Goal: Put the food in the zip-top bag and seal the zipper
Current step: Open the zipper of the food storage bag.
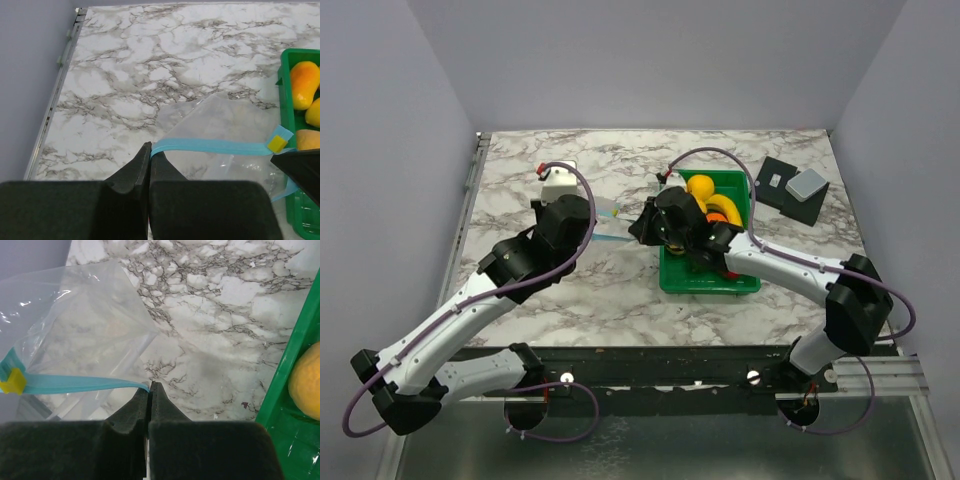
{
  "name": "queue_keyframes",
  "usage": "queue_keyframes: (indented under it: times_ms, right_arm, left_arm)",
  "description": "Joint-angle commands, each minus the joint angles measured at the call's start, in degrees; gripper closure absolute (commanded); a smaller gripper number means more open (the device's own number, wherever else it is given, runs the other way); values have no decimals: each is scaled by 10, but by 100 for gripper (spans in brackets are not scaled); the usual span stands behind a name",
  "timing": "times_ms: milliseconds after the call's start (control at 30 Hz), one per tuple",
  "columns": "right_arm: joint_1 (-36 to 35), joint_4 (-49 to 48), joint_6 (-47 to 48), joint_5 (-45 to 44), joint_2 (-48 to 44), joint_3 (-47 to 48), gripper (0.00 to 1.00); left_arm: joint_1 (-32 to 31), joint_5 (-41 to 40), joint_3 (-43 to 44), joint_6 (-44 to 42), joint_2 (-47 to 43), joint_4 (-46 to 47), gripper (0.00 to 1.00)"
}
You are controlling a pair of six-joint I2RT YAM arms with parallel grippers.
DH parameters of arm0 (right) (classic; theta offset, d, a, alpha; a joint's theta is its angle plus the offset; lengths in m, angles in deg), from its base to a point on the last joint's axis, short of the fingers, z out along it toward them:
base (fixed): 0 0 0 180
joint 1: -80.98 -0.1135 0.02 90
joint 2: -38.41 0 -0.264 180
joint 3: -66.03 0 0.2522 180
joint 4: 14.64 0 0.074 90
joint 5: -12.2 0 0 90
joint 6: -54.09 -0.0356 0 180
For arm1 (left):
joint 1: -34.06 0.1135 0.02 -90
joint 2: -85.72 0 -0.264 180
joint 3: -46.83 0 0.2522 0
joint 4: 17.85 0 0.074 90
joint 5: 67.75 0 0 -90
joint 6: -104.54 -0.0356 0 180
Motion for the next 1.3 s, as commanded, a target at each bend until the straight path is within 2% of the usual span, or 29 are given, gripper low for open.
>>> queue_keyframes:
  times_ms: [0, 333, 700, 833, 967, 1267]
  right_arm:
    - [12, -2, 2, -6, 42, -16, 99]
    - [13, -21, 37, -4, 52, -26, 99]
    - [13, -16, 72, 26, 27, -45, 99]
    - [12, -17, 80, 31, 19, -53, 99]
    - [12, -17, 91, 36, 15, -55, 99]
    - [8, -47, 125, 24, -4, -88, 99]
  left_arm:
    - [2, -49, 10, -15, 12, -22, 100]
    - [1, 6, -60, 5, 66, -4, 100]
    - [1, 44, -34, -16, 111, 1, 100]
    - [1, 59, -24, -26, 116, 1, 87]
    - [1, 72, -18, -34, 119, 0, 79]
    - [1, 110, 17, -43, 143, -32, 73]
